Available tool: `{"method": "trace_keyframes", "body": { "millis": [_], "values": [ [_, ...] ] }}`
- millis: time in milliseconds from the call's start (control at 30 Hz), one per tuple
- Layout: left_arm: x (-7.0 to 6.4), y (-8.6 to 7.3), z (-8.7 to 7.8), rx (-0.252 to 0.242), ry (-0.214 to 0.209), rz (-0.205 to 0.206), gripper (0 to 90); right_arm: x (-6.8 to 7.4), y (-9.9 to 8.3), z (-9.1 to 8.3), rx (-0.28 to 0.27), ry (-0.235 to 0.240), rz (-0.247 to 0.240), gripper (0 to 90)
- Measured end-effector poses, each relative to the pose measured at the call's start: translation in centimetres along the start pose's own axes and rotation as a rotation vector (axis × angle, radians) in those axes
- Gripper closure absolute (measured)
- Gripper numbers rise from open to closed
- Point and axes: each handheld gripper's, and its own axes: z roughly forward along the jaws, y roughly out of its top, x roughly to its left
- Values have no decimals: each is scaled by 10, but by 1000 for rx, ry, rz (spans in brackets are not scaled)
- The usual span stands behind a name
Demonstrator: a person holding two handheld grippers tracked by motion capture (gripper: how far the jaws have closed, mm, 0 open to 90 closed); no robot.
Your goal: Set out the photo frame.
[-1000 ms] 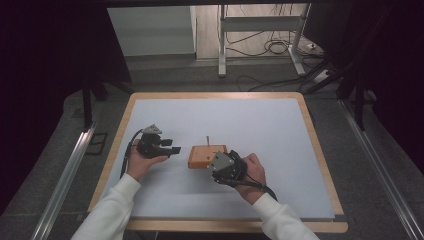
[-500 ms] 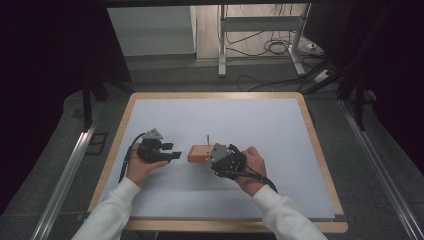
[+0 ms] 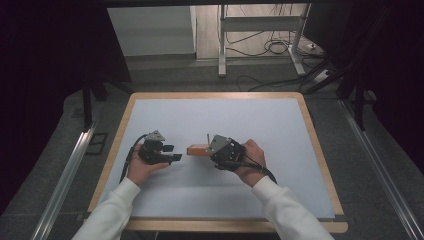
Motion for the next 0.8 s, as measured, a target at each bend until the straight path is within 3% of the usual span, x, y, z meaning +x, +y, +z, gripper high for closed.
{"method": "trace_keyframes", "body": {
  "millis": [133, 467, 667, 733, 767, 800],
  "values": [
    [0, -1, 1, 5, -3, -4, 411, -1, 2, 1, 5, 11, -11, 590],
    [0, -1, 3, 14, -6, 0, 409, -1, 8, -1, 21, -17, -83, 650],
    [1, -2, 4, 16, -9, -7, 409, -6, 6, -11, 3, 34, -51, 663],
    [2, -2, 4, 13, -8, -2, 409, -7, 6, -17, -3, 61, -45, 667],
    [2, -2, 4, 13, -8, -4, 409, -7, 6, -24, -14, 103, -33, 671],
    [2, -2, 4, 13, -9, -8, 409, -7, 6, -24, -14, 103, -33, 675]
  ]
}}
